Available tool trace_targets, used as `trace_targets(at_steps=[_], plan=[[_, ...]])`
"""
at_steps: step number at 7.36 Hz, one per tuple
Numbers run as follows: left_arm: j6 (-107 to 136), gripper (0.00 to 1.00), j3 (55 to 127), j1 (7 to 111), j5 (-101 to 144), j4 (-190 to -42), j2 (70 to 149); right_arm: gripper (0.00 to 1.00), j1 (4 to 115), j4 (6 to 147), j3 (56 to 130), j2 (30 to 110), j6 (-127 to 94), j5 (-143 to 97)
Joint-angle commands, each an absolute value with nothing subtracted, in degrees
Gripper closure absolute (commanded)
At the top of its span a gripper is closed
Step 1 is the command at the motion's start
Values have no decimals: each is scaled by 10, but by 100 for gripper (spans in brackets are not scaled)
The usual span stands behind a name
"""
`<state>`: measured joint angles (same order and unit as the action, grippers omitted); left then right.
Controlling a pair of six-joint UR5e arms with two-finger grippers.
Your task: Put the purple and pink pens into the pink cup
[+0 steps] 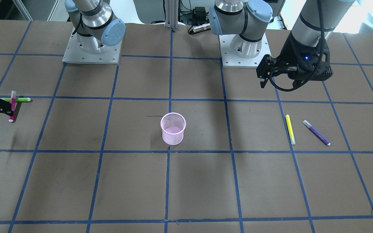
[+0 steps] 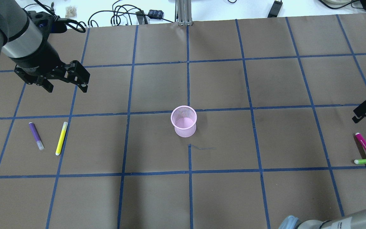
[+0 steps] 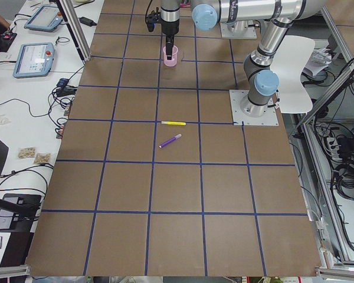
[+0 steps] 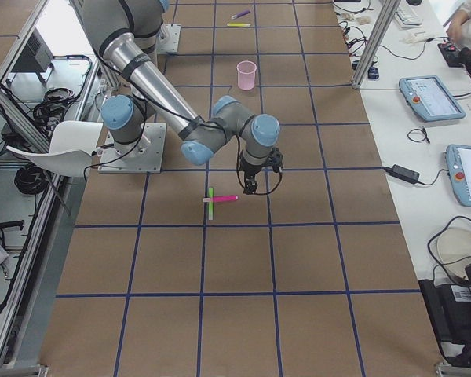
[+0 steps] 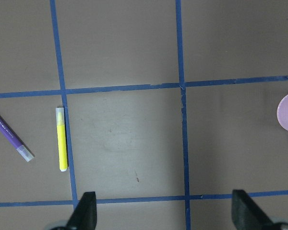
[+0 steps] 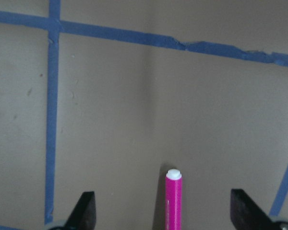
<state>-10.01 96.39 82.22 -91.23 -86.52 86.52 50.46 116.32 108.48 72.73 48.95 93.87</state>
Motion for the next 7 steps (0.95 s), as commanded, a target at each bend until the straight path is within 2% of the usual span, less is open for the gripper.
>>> trace_targets(at_steps=[1, 5, 7], plan=[[-170, 0, 966, 760, -909, -860, 874, 0, 496, 1193, 1096, 677, 521, 955], [-186, 0, 994, 650, -906, -856, 886, 20, 476, 1112, 1099, 698, 526, 967], [-180, 0, 1010, 624, -904, -805, 924, 47, 476, 1118, 1097, 695, 526, 978]])
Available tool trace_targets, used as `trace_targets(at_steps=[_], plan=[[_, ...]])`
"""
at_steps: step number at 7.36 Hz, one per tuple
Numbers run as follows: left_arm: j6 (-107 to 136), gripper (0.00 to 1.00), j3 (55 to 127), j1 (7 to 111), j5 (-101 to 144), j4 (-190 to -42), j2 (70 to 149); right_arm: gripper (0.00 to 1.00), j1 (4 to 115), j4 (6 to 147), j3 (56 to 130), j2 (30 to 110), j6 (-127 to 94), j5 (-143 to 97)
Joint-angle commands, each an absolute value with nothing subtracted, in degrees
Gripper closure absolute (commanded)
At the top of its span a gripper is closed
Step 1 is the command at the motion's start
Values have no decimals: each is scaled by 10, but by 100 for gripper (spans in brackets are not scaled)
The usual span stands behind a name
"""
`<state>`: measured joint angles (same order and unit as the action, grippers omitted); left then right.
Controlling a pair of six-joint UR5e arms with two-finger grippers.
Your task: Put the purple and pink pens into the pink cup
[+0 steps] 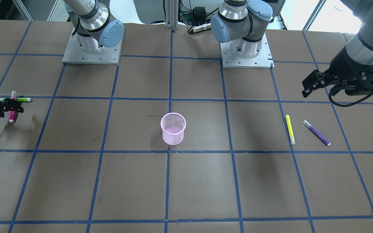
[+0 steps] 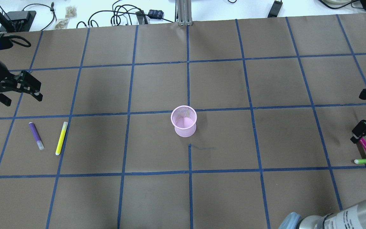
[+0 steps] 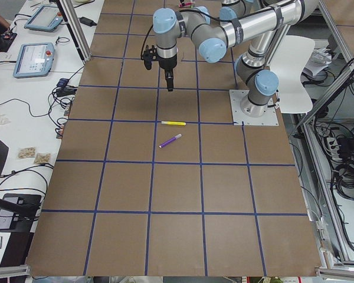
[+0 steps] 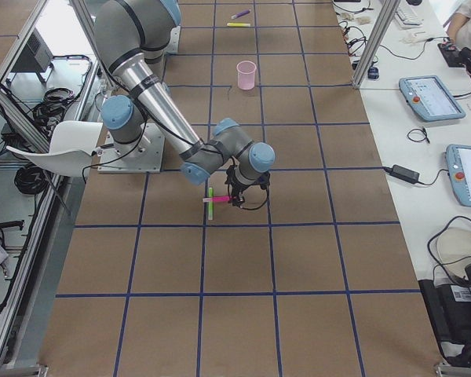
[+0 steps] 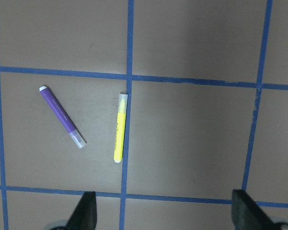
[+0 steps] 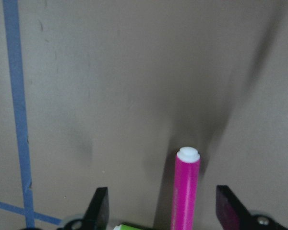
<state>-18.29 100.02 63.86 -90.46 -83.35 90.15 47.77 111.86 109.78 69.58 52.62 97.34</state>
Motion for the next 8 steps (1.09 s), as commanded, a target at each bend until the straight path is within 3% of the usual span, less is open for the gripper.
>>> trace_targets(at_steps=[1, 3, 8], plan=[[-178, 0, 1009, 611, -906, -775, 933, 47, 476, 1121, 1098, 692, 526, 978], [-185, 0, 1011, 550, -905, -759, 956, 52, 476, 1123, 1099, 691, 526, 978], [-114, 0, 1033, 515, -921, -595, 1069, 54, 476, 1127, 1103, 688, 526, 984]])
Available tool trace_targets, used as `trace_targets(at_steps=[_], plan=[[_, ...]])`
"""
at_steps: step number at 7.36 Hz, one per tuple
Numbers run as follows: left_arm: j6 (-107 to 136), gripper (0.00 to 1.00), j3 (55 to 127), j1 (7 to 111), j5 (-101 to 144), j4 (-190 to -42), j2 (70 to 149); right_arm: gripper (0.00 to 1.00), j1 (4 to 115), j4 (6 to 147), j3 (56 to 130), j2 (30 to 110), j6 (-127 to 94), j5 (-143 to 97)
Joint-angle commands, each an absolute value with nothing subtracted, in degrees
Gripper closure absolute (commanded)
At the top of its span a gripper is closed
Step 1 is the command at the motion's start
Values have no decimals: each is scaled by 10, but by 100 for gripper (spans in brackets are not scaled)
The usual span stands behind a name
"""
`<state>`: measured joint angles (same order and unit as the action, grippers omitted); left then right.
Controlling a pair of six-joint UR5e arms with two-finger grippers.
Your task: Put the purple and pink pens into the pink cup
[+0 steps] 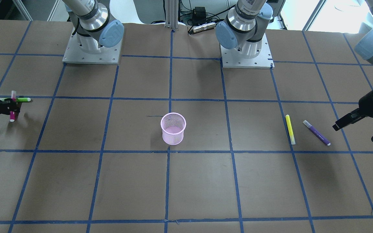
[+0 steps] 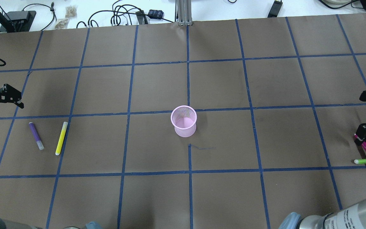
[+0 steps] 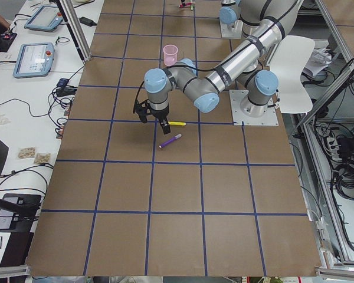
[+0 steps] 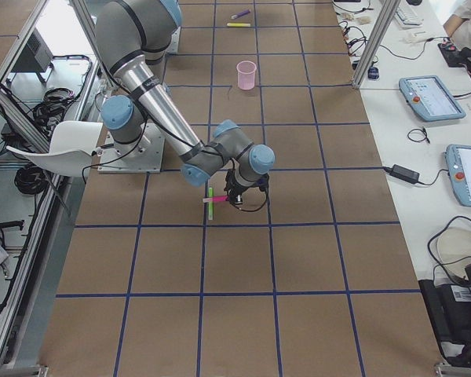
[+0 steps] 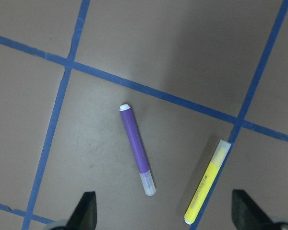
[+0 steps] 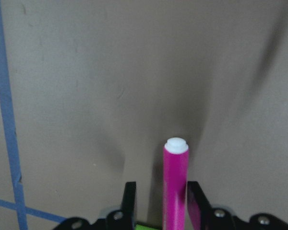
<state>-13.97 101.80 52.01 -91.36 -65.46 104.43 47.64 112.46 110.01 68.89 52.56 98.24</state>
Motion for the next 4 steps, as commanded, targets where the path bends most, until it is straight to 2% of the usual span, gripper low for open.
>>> trace_targets(at_steps=[1, 3, 4], plan=[[-115, 0, 1059, 515, -923, -534, 1080, 55, 476, 1128, 1105, 688, 526, 984], [-116, 0, 1066, 513, -922, -505, 1104, 56, 476, 1146, 1118, 688, 526, 985], [-114, 0, 1067, 512, -920, -497, 1120, 73, 475, 1147, 1119, 689, 526, 986]])
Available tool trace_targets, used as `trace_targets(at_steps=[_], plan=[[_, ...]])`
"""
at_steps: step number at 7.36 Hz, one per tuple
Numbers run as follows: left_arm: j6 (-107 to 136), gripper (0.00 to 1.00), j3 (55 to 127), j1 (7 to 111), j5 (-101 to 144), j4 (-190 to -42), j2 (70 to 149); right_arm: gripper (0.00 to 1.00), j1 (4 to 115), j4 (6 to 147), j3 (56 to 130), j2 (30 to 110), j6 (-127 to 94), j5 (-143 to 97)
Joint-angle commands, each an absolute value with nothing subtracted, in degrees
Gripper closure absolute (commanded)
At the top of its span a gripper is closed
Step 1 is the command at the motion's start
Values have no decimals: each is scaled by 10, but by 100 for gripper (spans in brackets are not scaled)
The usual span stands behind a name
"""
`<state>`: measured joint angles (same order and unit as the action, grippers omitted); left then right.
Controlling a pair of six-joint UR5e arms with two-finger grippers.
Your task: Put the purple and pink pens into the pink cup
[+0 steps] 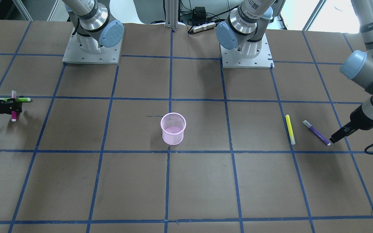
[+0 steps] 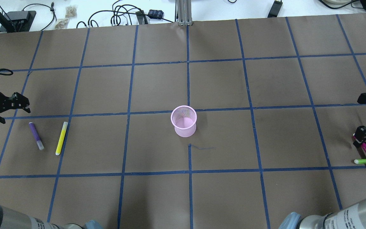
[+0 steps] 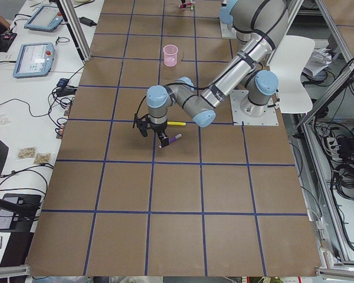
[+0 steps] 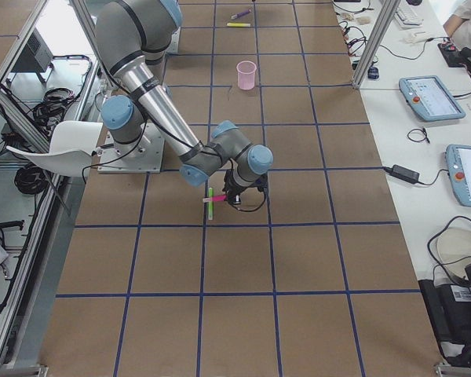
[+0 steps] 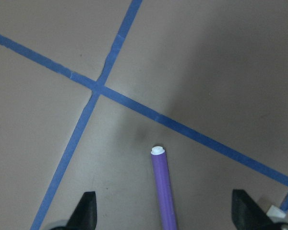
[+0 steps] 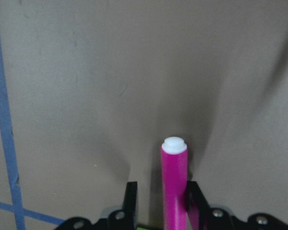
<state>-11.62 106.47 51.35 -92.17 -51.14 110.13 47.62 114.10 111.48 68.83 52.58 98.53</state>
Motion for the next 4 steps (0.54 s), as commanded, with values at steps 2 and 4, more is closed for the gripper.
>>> trace_targets(at_steps=[2, 4], plan=[[-114, 2, 1063, 512, -919, -492, 1143, 99, 476, 1147, 1118, 693, 526, 1002], [-117, 9, 1064, 512, -919, -492, 1157, 100, 480, 1152, 1110, 700, 521, 998]])
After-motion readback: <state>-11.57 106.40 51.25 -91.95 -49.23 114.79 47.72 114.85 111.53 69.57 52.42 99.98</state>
